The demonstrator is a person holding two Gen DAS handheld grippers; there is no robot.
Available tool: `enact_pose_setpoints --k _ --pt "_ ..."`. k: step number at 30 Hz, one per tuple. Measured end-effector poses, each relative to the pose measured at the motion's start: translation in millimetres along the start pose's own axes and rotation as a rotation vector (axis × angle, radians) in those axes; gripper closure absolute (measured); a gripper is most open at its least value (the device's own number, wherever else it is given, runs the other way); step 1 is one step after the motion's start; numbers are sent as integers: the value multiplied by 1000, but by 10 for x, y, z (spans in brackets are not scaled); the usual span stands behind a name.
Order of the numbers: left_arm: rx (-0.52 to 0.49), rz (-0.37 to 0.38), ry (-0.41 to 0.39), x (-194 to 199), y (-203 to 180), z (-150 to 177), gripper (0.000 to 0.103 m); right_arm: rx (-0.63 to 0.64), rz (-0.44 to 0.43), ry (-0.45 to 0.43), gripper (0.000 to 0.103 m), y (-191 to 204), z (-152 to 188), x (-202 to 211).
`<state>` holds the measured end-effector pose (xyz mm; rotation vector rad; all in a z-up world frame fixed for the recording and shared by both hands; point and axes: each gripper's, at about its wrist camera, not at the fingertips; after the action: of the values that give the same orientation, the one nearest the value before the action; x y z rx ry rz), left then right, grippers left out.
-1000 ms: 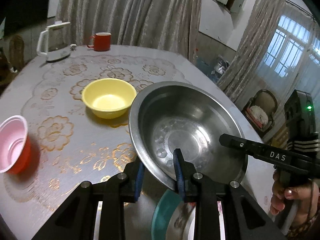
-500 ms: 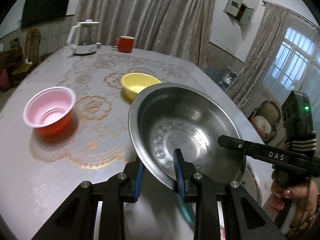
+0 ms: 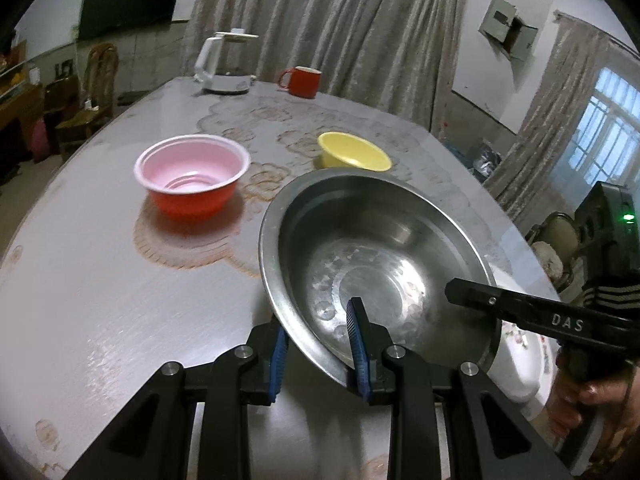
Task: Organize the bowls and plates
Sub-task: 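Lift the steel bowl with both grippers and carry it beside the plate stack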
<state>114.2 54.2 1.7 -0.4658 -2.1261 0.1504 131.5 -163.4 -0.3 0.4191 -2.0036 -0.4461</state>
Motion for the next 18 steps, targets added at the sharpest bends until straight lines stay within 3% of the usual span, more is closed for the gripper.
enact_pose_setpoints --k 9,18 --pt "22 -23 19 -21 195 122 74 39 2 63 80 229 133 -207" --pt "48 -29 51 -131 236 250 74 78 64 99 77 311 248 -252"
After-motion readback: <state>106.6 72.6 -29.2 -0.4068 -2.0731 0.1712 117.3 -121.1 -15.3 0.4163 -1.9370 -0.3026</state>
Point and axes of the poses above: each gripper's, at about its wrist camera, not at the fingertips, and x roughly against the way its jaws point, y to its left, z to its underside, and after that the axes turned 7 degrees about y, right-handed
